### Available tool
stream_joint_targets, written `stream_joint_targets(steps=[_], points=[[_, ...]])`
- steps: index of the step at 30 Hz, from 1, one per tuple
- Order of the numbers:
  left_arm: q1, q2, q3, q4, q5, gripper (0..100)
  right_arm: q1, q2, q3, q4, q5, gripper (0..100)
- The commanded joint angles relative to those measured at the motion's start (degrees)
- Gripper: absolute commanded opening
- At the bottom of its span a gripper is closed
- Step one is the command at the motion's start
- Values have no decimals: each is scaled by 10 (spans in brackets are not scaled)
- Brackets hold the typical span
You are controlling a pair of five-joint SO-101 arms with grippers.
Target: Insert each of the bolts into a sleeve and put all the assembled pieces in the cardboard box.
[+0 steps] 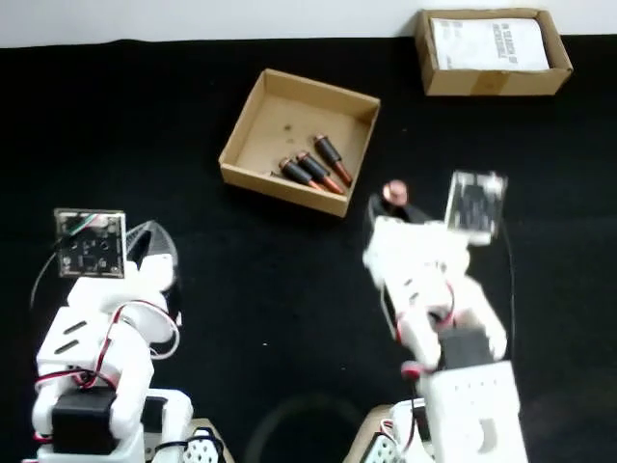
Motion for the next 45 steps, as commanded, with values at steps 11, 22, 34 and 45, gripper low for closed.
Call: stream_joint_targets(steps=[11,22,34,45], points=[[-52,-138,321,-178,40,8,-9,416,-301,58,389,7],[-48,-131,363,-177,145,9,-16,749,-632,58,498,7],[-51,-131,363,-172,145,9,-50,1004,-862,58,499,7],[-51,-132,363,-172,145,9,-80,1111,-983,61,498,7]])
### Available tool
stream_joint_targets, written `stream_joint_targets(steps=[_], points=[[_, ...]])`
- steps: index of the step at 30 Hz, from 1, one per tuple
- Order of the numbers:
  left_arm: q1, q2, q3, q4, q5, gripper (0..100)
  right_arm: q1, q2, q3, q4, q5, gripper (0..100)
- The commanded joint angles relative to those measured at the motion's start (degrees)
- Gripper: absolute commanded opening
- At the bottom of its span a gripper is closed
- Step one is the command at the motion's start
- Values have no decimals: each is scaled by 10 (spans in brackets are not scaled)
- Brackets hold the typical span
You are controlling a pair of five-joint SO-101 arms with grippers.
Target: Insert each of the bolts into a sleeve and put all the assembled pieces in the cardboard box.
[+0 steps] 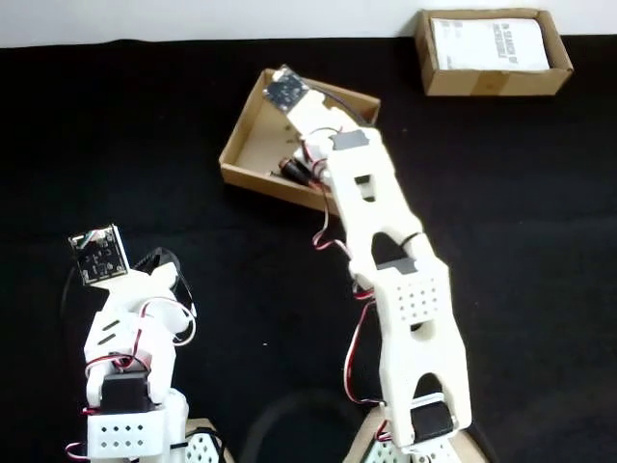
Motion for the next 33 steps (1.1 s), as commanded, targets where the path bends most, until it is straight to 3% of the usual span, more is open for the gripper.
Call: stream_joint_targets(steps=[1,7,14,21,30,33], points=[[-7,-1,9,2,4,9,-13,1,-47,2,4,7],[-4,-1,9,7,4,9,-2,2,-51,108,3,22],[-4,-1,9,9,4,10,3,-24,-90,225,3,206],[-4,-1,9,9,4,10,15,-95,-201,328,-47,164],[-4,0,10,9,4,10,14,-203,-413,580,-135,112],[-4,0,10,9,4,10,41,-239,-460,577,-176,81]])
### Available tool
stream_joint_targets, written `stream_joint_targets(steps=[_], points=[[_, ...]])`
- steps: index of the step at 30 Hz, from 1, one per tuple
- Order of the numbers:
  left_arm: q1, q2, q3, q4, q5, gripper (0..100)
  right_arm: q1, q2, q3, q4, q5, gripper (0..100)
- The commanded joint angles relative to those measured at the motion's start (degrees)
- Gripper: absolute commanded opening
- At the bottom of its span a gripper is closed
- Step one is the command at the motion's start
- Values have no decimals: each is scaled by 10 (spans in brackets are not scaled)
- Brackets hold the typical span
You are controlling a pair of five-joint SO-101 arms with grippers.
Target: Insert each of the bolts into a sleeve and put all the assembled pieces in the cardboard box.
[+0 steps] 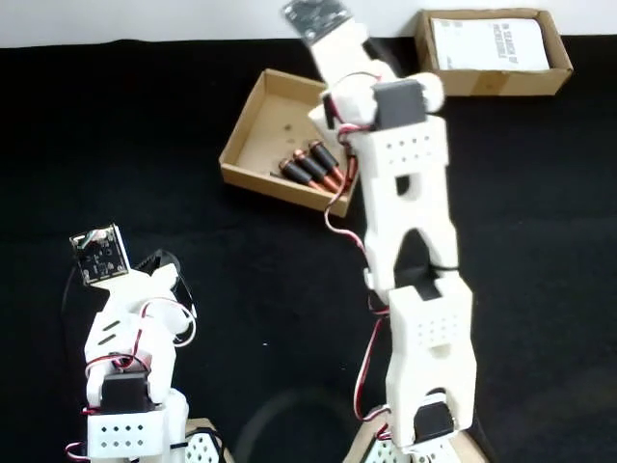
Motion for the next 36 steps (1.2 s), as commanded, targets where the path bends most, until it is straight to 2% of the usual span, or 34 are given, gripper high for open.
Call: stream_joint_targets(steps=[1,5,10,19,23,27,33,36], points=[[-4,0,9,1,4,10,41,-82,-64,16,-38,66],[-4,0,9,1,4,10,59,-155,-47,17,-37,8],[-3,21,10,-3,4,10,64,-302,60,17,-37,6],[8,142,13,-102,3,10,62,-613,462,16,-47,6],[9,173,13,-112,3,9,65,-713,660,3,-122,6],[9,179,13,-109,4,9,109,-791,842,-107,-163,6],[25,178,13,-89,2,9,145,-857,1138,-376,-201,6],[45,178,13,-72,-43,8,145,-877,1286,-506,-216,6]])
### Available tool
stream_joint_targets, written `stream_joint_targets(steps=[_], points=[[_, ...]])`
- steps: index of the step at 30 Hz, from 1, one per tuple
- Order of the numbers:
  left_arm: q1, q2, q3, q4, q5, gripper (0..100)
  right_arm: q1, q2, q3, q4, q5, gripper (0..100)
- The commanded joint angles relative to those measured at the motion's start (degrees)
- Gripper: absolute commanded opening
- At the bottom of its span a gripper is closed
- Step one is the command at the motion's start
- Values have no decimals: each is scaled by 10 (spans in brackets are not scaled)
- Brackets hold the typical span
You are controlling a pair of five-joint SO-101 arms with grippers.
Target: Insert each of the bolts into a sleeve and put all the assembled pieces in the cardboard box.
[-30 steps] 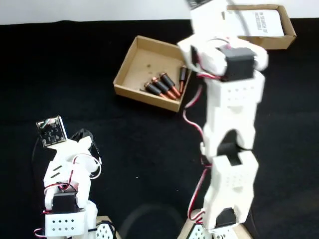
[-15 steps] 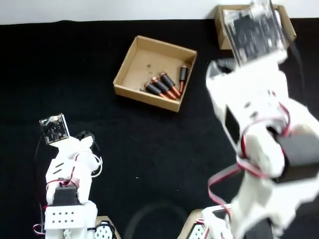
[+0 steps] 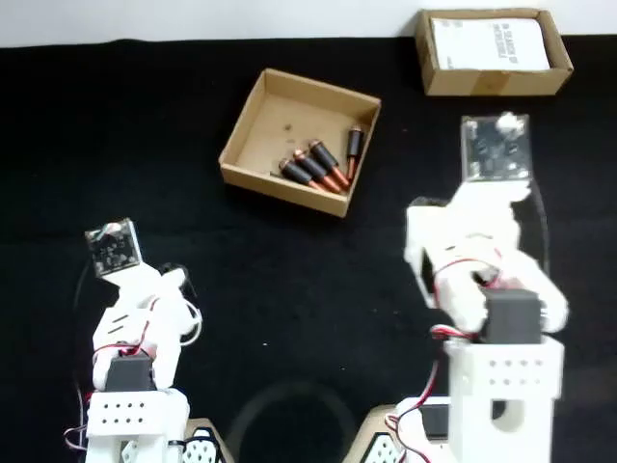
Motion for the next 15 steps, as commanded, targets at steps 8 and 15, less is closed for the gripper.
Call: stream_joint_targets(steps=[8,15], points=[[-15,-2,13,18,-164,8,6,-51,418,-427,-11,6],[-60,-2,-20,19,-206,8,5,-51,511,-576,-11,6]])
